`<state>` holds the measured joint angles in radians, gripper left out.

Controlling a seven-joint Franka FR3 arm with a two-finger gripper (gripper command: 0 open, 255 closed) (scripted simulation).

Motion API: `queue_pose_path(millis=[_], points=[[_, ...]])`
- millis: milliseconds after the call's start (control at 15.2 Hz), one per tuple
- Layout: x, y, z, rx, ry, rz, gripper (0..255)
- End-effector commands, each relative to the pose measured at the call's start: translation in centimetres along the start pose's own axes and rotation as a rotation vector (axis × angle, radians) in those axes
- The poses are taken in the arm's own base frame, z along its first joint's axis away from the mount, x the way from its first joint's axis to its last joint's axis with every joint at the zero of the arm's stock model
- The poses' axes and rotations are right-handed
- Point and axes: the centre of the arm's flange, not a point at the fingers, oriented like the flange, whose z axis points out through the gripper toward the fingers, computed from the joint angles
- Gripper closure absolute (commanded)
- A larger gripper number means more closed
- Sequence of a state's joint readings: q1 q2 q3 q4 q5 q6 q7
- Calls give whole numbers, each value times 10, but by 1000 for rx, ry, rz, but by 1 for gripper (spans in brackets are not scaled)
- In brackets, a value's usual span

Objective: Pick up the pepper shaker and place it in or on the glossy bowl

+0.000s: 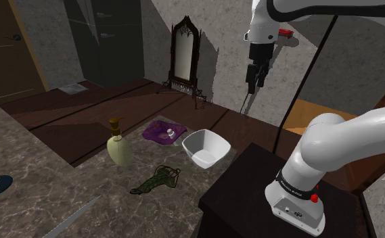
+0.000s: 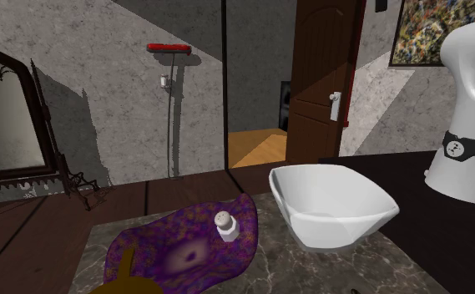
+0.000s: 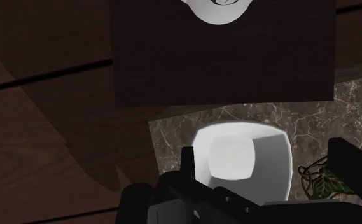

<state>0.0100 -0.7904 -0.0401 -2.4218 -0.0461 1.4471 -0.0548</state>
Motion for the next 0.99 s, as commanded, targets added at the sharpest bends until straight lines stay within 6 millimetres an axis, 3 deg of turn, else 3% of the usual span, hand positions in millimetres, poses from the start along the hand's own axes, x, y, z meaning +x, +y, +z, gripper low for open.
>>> queue_pose_path(millis=[0,924], points=[[0,0,0,0,0,0,0],[152,-32,97,-68,24,-157,0]])
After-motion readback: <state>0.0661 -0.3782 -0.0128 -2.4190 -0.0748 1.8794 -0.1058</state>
